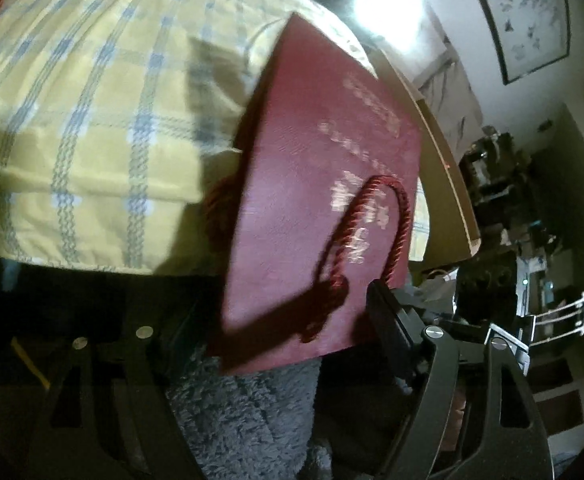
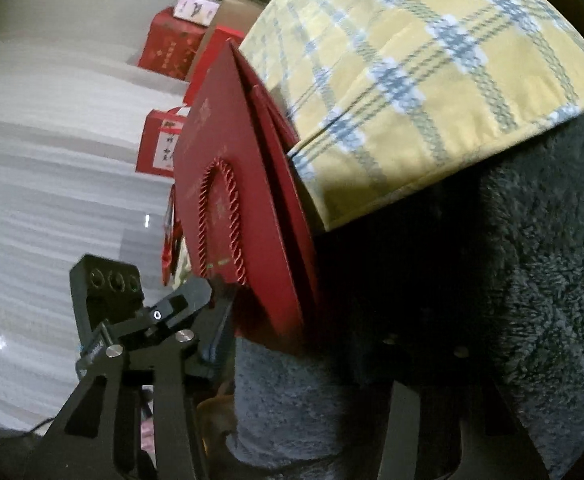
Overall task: Organize objects
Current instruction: 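Close the left tool on the red rope-handled bag's edge and lift it, then lift the red bag off the table with the left tool, then carry the red rope-handled bag with the left tool toward the cardboard box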
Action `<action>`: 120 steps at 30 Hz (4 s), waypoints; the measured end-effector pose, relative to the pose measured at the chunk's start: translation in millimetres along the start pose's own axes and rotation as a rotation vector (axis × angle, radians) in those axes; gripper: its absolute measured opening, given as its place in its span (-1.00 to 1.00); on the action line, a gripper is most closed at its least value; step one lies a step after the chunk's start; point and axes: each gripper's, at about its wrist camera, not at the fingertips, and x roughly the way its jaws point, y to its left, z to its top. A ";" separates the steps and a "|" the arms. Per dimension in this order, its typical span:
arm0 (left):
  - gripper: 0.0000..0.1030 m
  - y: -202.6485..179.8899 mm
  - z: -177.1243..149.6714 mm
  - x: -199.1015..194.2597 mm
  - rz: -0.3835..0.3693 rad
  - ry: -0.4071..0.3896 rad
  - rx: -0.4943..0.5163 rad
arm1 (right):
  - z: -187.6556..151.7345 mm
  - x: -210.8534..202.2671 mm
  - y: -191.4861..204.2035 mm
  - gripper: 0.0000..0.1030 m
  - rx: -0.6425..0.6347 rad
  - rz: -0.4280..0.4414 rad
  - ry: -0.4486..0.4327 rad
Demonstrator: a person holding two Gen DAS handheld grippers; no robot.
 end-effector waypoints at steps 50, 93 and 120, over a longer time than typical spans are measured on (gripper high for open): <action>-0.37 -40.5 6.5 -12.1 -0.064 -0.196 0.096 | -7.9 -12.2 44.9 -0.68 -0.159 0.119 -0.095; -0.41 -158.8 44.3 -92.9 0.168 -0.617 0.425 | 37.7 -68.8 167.3 -0.65 -0.720 -0.024 -0.370; -0.40 -184.9 59.8 -66.0 0.213 -0.689 0.398 | 73.8 -90.7 153.8 -0.64 -0.765 0.019 -0.347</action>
